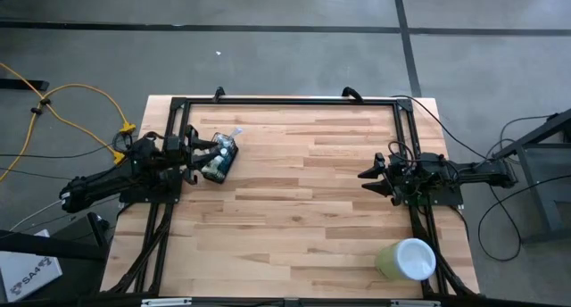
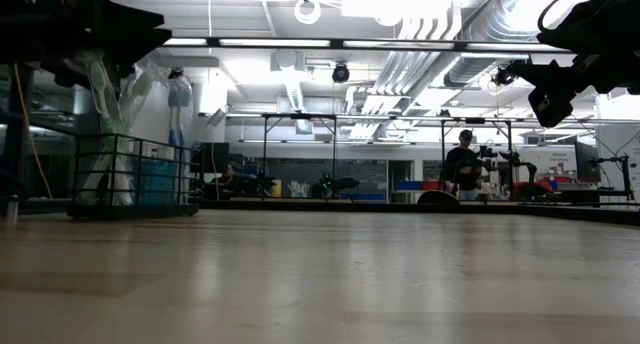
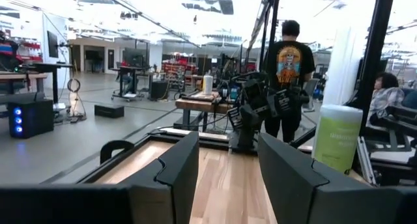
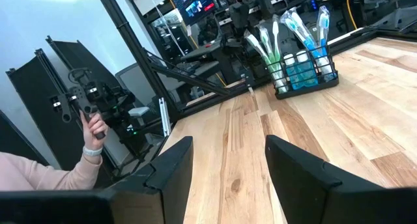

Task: Pick & Place toothbrushing station
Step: Return to Home Position

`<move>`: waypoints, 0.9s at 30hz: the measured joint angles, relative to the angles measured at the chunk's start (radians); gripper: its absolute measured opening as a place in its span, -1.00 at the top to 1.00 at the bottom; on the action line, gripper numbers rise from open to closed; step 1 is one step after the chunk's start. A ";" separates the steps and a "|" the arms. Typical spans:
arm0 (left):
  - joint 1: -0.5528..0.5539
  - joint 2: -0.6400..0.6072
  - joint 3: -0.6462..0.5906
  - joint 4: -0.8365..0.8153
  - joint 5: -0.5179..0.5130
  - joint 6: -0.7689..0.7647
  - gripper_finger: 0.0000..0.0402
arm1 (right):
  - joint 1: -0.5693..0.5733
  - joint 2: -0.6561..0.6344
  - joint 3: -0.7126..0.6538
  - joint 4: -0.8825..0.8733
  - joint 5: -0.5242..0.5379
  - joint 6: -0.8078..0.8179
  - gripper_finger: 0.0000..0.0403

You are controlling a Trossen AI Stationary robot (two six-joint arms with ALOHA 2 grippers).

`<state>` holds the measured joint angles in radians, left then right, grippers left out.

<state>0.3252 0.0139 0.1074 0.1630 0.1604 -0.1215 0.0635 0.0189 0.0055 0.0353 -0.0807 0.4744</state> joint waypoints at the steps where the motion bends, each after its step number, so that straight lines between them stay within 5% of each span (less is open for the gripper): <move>1: 0.000 0.000 0.000 0.003 0.000 -0.006 0.24 | 0.000 0.000 0.000 0.000 0.000 0.000 0.09; 7: 0.000 0.000 0.001 0.076 0.119 -0.050 0.24 | 0.000 0.000 0.000 0.000 0.000 0.000 0.09; 17: 0.000 0.000 0.002 0.092 0.589 -0.100 0.23 | 0.000 0.000 0.000 0.000 0.000 0.000 0.09; 27: 0.000 0.000 0.002 0.007 0.716 -0.142 0.24 | 0.000 0.000 0.000 -0.001 0.000 0.000 0.09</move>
<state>0.3248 0.0139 0.1093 0.1699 0.8768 -0.2632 0.0635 0.0187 0.0054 0.0345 -0.0803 0.4742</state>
